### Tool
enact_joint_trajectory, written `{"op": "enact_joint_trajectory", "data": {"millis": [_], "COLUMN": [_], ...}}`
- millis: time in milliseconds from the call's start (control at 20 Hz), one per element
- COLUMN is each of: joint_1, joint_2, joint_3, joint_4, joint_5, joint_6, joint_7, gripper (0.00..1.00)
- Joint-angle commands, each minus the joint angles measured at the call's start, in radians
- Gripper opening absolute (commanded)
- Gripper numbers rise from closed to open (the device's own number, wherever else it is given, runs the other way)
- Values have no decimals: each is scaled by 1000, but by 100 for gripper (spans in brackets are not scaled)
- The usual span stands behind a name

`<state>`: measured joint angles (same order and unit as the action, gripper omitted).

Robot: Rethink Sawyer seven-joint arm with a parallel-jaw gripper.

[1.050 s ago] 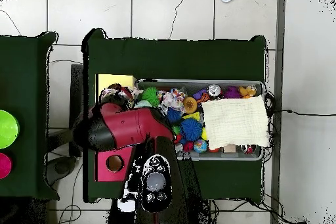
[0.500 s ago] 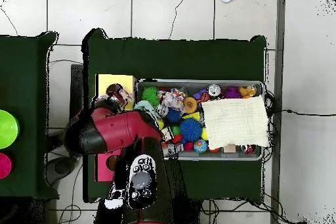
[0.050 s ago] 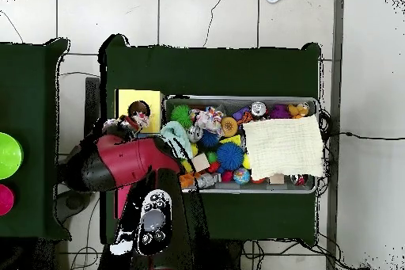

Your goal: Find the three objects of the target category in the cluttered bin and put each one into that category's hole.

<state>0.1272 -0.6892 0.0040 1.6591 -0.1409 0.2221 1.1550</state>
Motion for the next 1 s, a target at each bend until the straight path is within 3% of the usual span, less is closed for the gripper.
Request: {"op": "enact_joint_trajectory", "data": {"millis": [50,250,1000], "joint_1": [-8,-19,-87], "joint_2": [57,78,4], "joint_3": [-17,-17,55], "joint_4": [54,14,3], "joint_5": [32,21,20], "joint_6": [3,-24,100], "joint_7": [253,234,147], "gripper": [0,0,0]}}
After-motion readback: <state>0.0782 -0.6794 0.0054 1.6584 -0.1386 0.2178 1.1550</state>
